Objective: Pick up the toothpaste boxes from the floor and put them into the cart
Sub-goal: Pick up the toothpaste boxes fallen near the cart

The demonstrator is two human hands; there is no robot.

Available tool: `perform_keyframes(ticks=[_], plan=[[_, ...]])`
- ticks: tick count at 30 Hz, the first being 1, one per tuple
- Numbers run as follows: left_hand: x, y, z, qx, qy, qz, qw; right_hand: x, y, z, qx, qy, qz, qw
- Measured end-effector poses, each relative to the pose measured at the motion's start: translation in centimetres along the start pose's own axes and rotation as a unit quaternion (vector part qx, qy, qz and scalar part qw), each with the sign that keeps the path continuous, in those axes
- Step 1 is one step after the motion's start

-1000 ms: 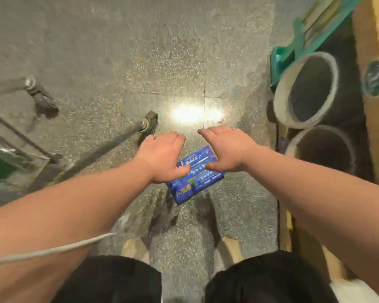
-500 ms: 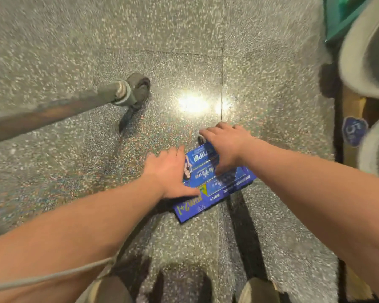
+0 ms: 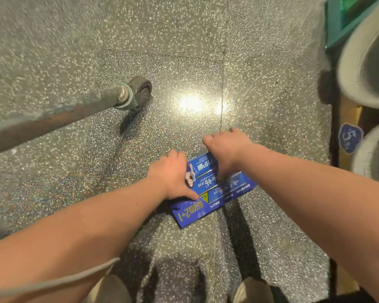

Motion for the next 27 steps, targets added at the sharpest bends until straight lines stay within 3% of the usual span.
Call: perform_keyframes(ticks=[6,10,22,27], plan=[[-2.6,6.4,5.0,-0.038,-0.058,-0.069,0.995,0.8,8.1,3.0,-0.028,-0.021,-0.005,0.999],[-5.0,13.9,11.4,-0.046,-0.06,-0.074,0.994,1.4,16.2,8.9,-0.051,-0.025,-0.013,0.998],[-12.4,40.7,46.1,-0.097,-0.064,-0.06,0.991,0.0,45.8,41.8,-0.137,0.011,-0.017,0.99],[-14.7,52.5,58.7,-0.186,-0.082,-0.024,0.979,0.9,57.6,55.1,-0.213,0.046,0.012,0.976]])
Point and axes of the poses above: each hand's wrist, its own y-axis away from the middle knuckle, its own z-axis out of the back of the hand, x = y × z, the point moved 4 cm from there along -y, towards the middle knuckle, and after that the axes turned 3 degrees about -x, right-handed, at the moved point
